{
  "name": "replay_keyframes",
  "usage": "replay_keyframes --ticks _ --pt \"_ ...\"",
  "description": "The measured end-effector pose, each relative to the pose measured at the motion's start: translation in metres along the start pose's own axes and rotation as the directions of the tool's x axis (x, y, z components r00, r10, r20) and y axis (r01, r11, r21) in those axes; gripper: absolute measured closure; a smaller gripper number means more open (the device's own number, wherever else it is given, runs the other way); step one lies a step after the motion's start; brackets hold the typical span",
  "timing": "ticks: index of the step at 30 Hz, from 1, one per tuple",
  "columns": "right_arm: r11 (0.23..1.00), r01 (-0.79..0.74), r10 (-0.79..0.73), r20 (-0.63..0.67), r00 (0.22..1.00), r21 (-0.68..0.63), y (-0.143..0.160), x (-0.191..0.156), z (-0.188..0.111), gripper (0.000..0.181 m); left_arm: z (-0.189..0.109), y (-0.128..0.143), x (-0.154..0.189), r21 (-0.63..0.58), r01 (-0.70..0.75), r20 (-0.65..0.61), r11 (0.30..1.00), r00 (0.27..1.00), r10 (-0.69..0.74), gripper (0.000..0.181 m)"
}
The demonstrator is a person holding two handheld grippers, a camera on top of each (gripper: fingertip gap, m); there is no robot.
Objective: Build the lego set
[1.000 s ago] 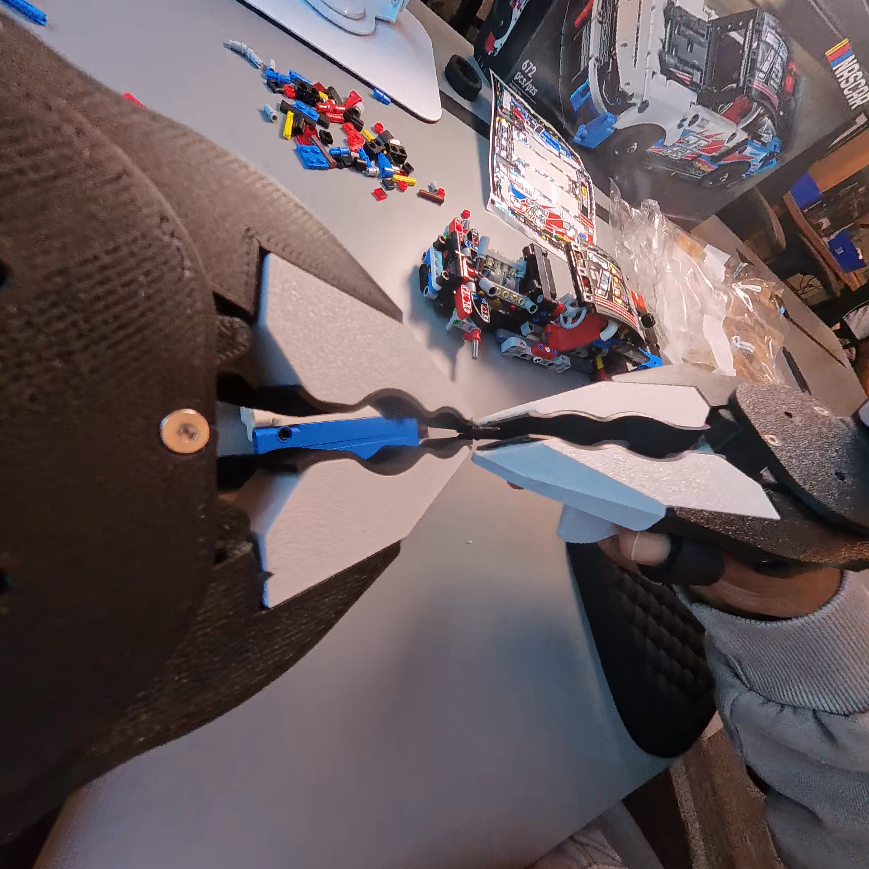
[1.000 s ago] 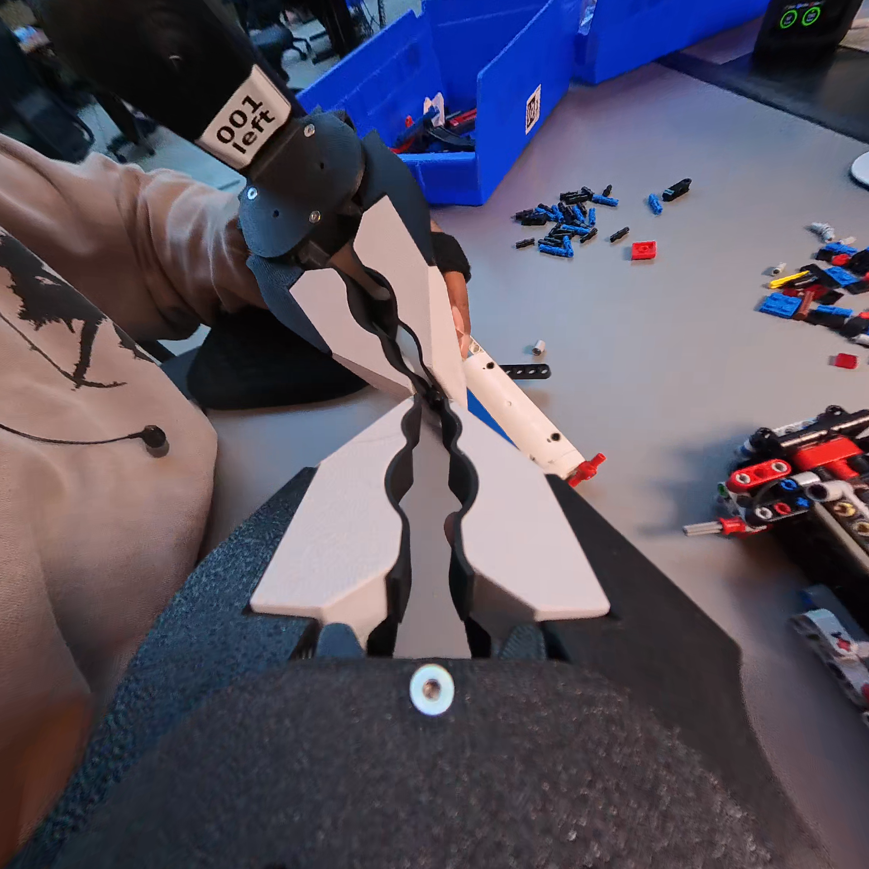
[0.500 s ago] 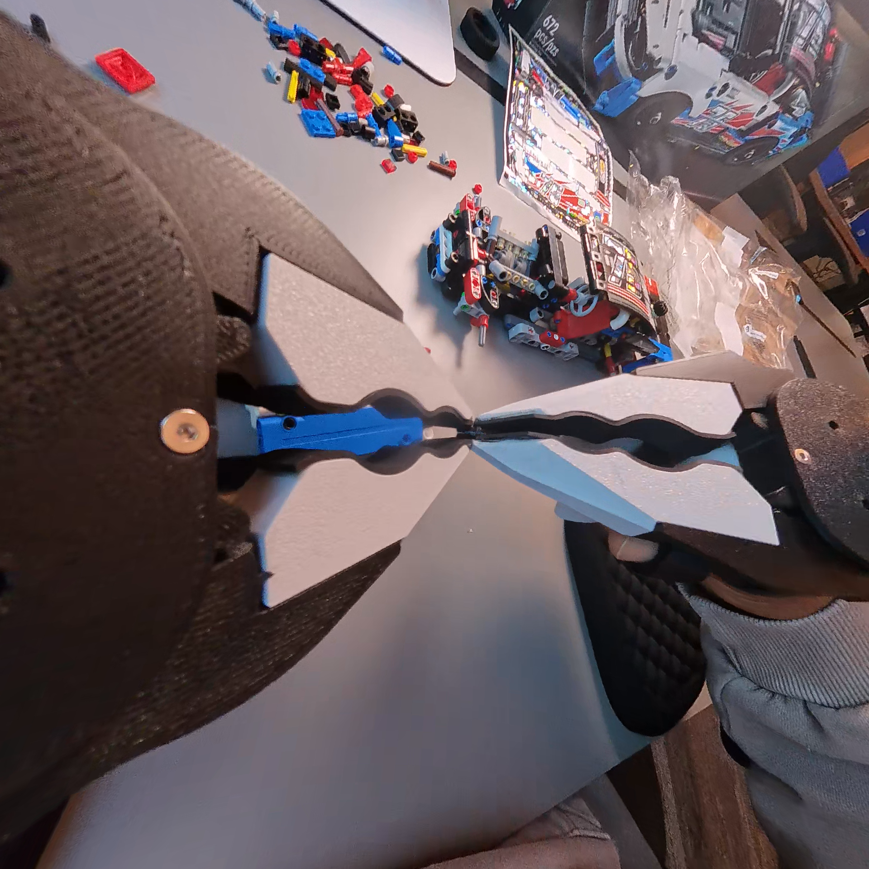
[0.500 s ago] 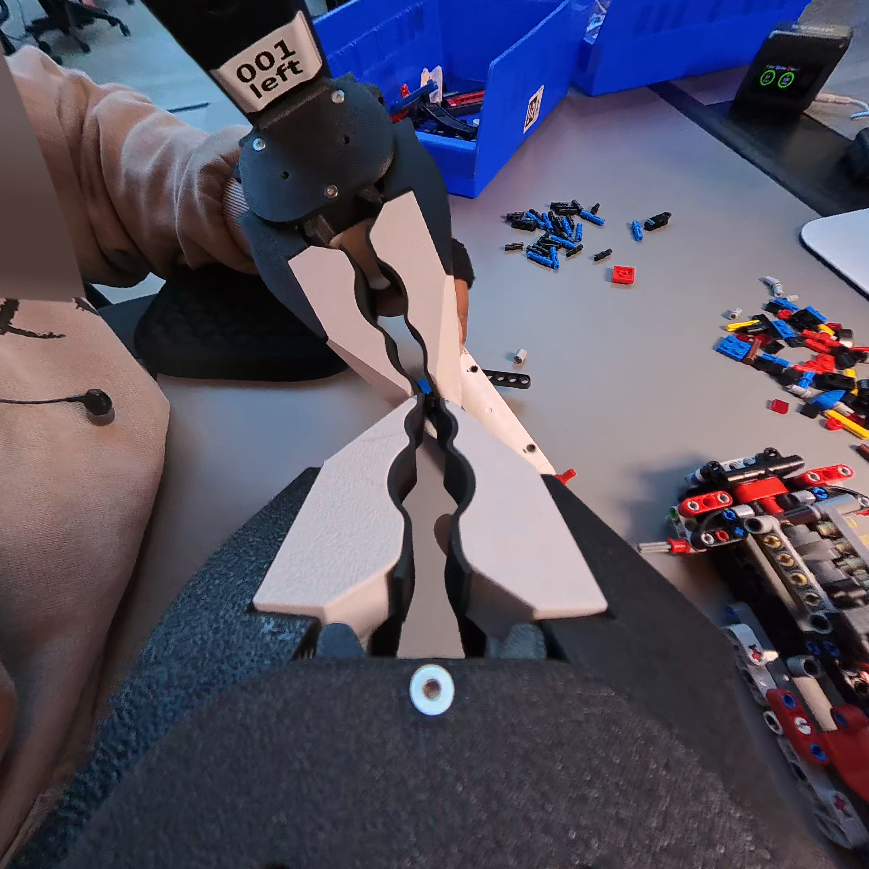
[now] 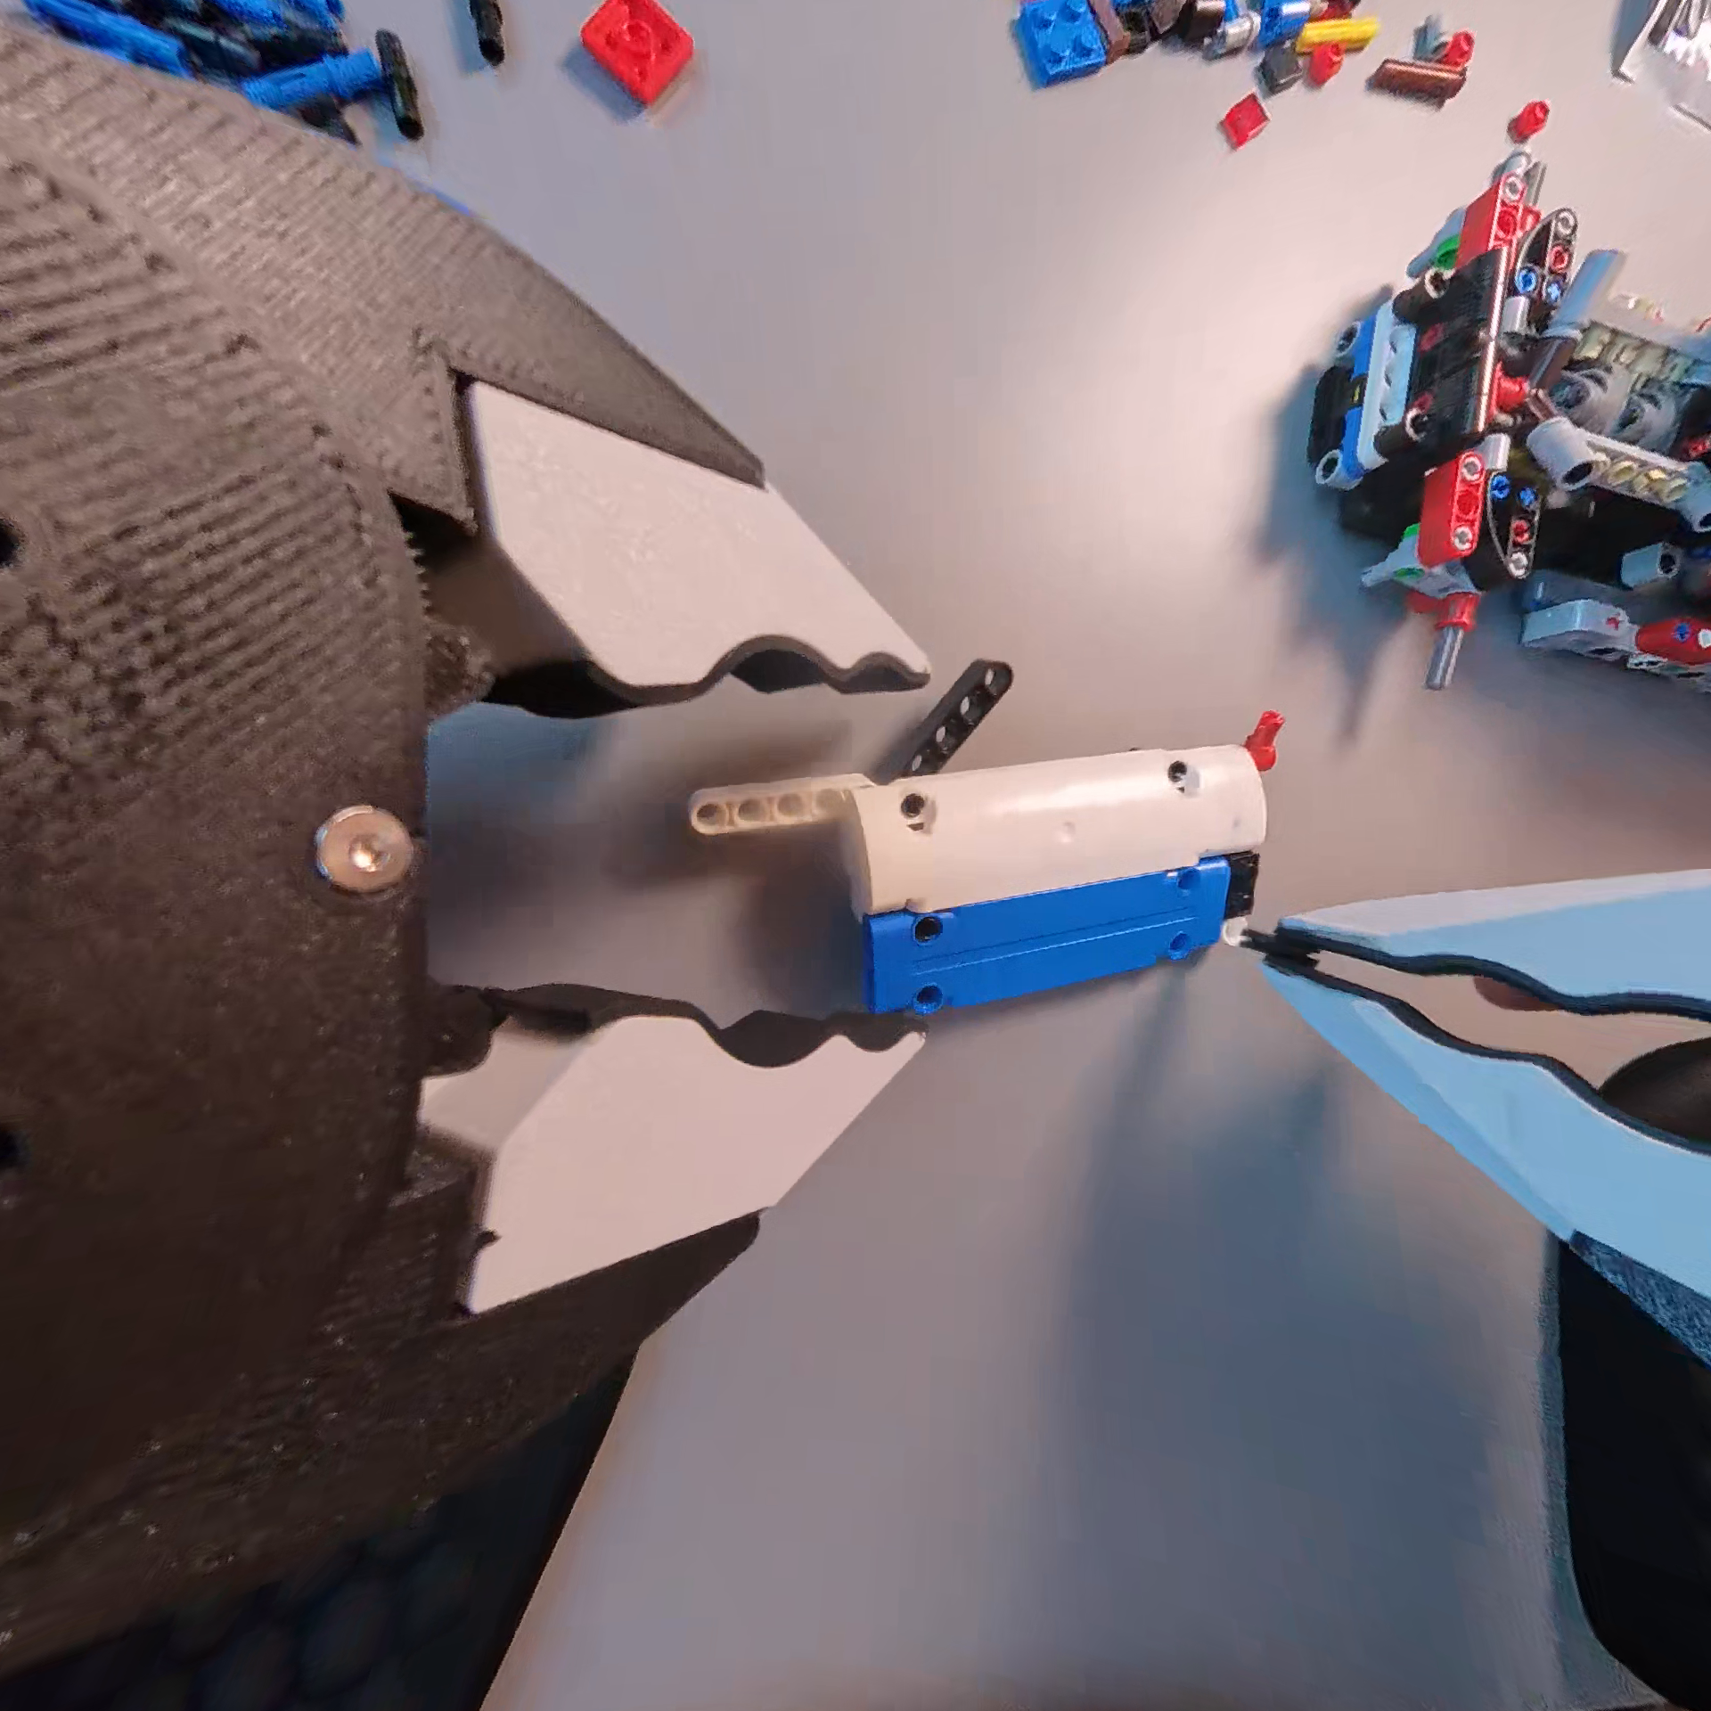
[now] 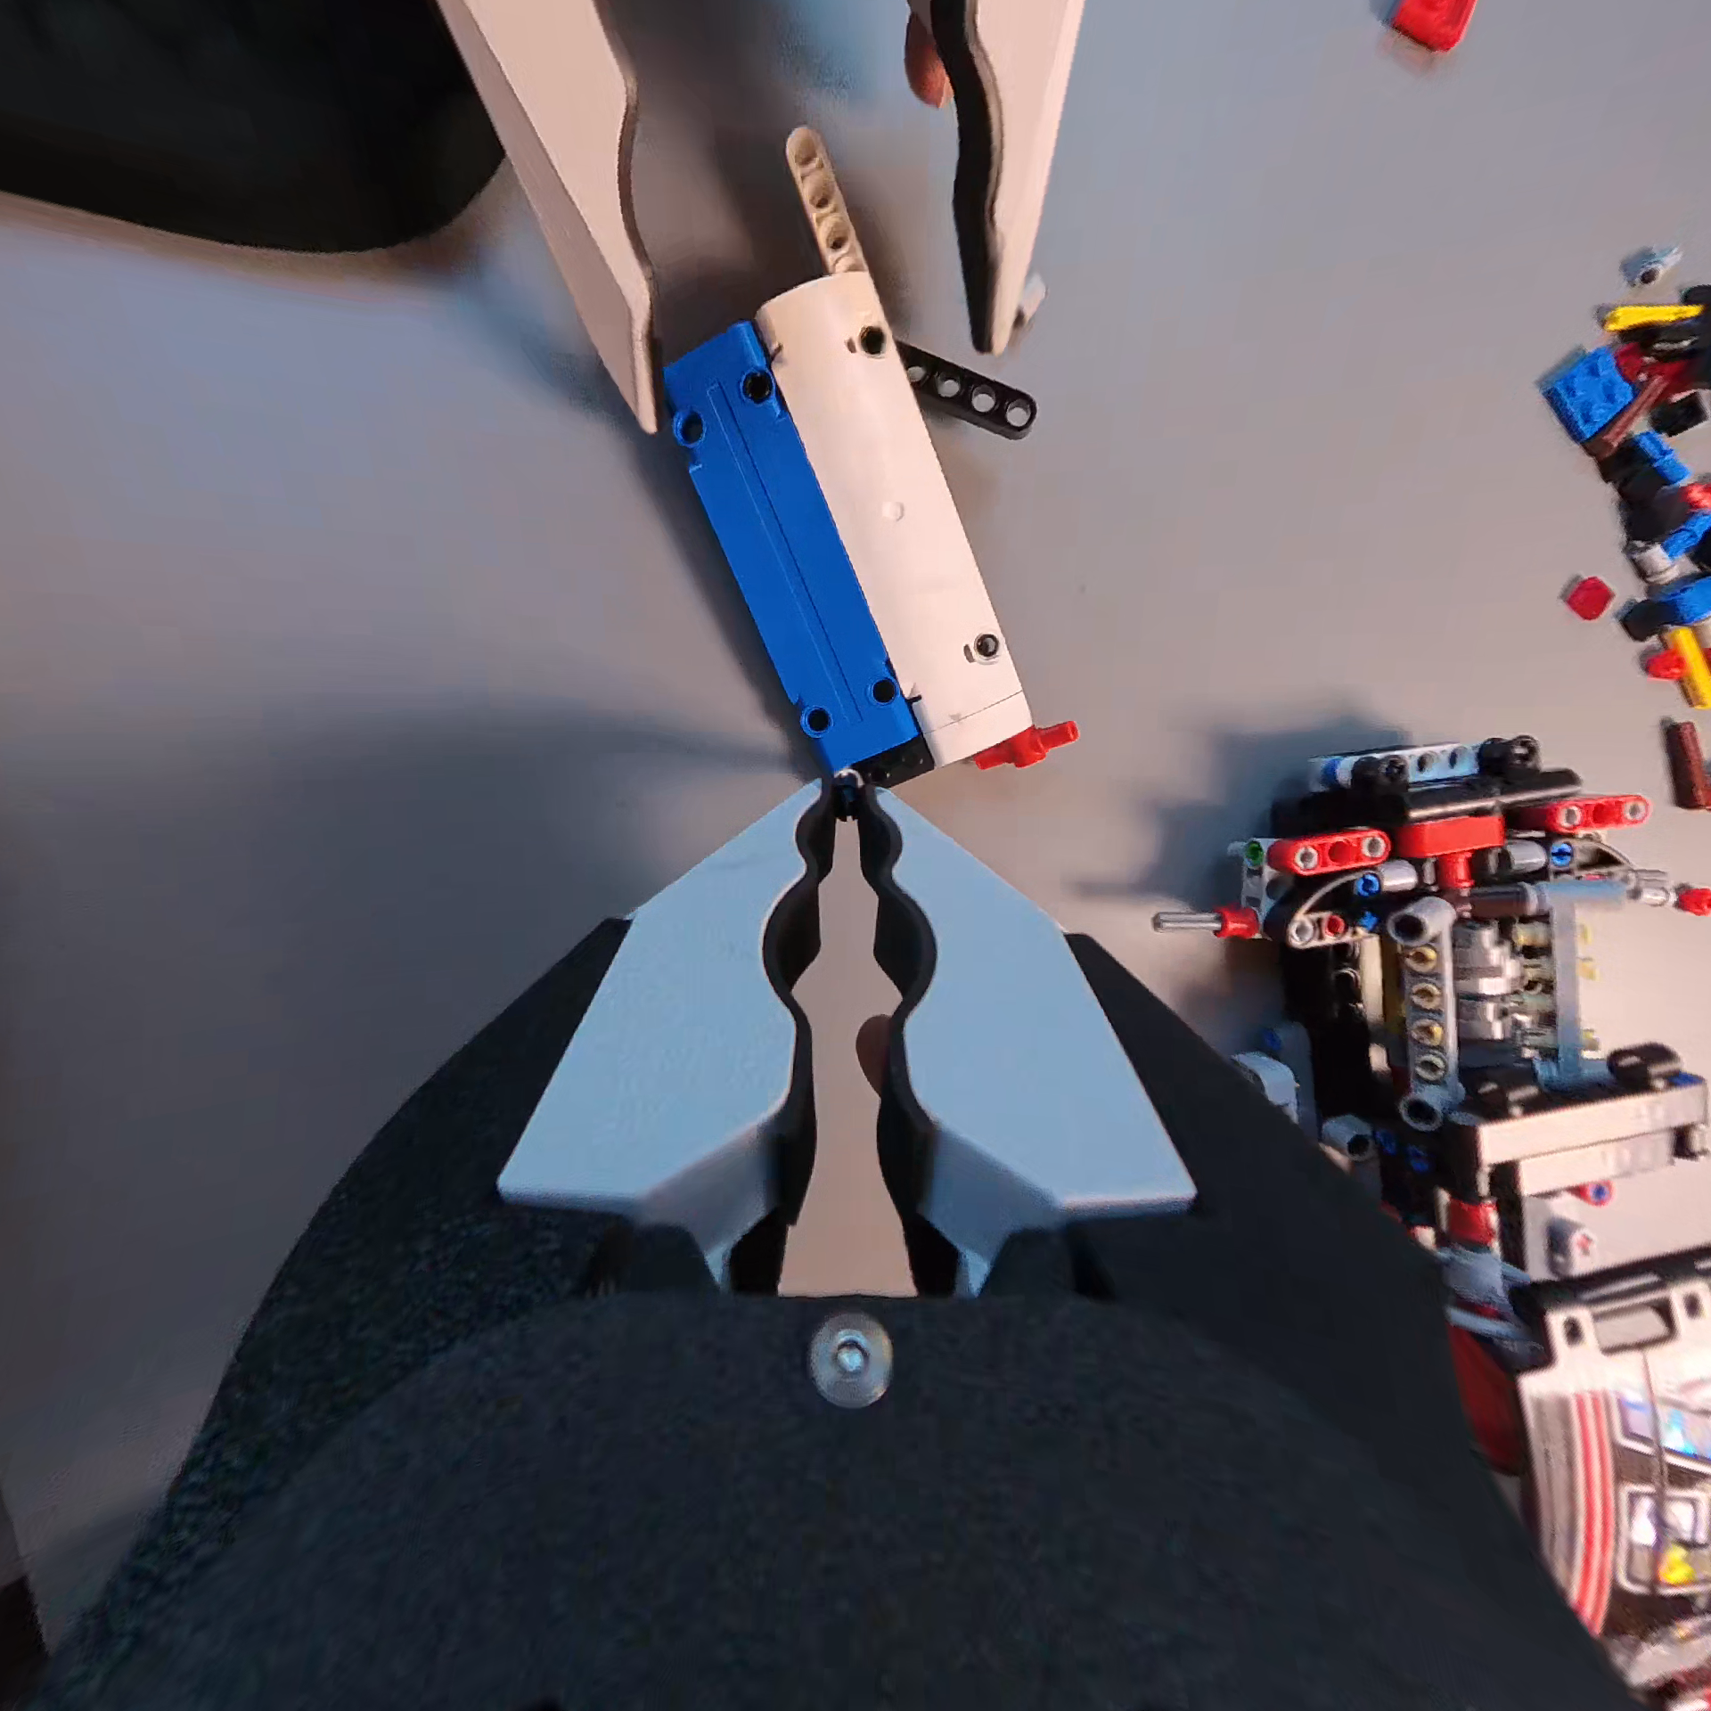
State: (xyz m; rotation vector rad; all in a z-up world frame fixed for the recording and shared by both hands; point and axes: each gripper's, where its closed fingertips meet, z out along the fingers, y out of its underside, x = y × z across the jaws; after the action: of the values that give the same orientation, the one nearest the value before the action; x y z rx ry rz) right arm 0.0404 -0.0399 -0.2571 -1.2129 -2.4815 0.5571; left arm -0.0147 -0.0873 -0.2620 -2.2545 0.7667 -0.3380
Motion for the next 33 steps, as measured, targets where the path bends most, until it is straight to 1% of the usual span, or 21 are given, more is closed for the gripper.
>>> replay_keyframes --ticks 1,4,15,24,30,33 --pt "1.000 0.013 -0.013 0.004 1.000 -0.018 0.0001 0.0004 0.0015 0.179 0.0027 0.0010 0.0024 -0.001 0.006 -0.004 1.000 1.000 -0.006 0.116" --pt "0.998 0.024 -0.021 0.035 0.999 -0.066 0.0002 -0.0003 0.0032 0.179 0.0090 0.0029 0.0030 -0.012 -0.003 0.025 1.000 1.000 0.003 0.117" --pt "0.967 0.019 0.004 0.090 0.996 -0.256 0.0073 0.0018 0.0012 0.179 0.0102 0.0026 0.0031 0.010 0.032 0.086 0.999 0.996 -0.032 0.124" --pt "0.963 -0.003 0.030 0.099 0.995 -0.269 0.0069 0.0016 0.0016 0.179 0.0096 0.0028 0.0035 0.015 0.022 0.100 1.000 0.995 -0.024 0.125" --pt "0.968 -0.029 0.067 0.147 0.987 -0.249 0.0072 0.0001 0.0020 0.179 0.0097 0.0027 0.0025 0.018 0.034 0.106 0.999 0.994 -0.036 0.127" --pt "0.969 -0.017 0.051 0.132 0.990 -0.247 0.0071 0.0003 0.0022 0.179 0.0094 0.0026 0.0027 0.018 0.029 0.110 0.999 0.993 -0.031 0.127"
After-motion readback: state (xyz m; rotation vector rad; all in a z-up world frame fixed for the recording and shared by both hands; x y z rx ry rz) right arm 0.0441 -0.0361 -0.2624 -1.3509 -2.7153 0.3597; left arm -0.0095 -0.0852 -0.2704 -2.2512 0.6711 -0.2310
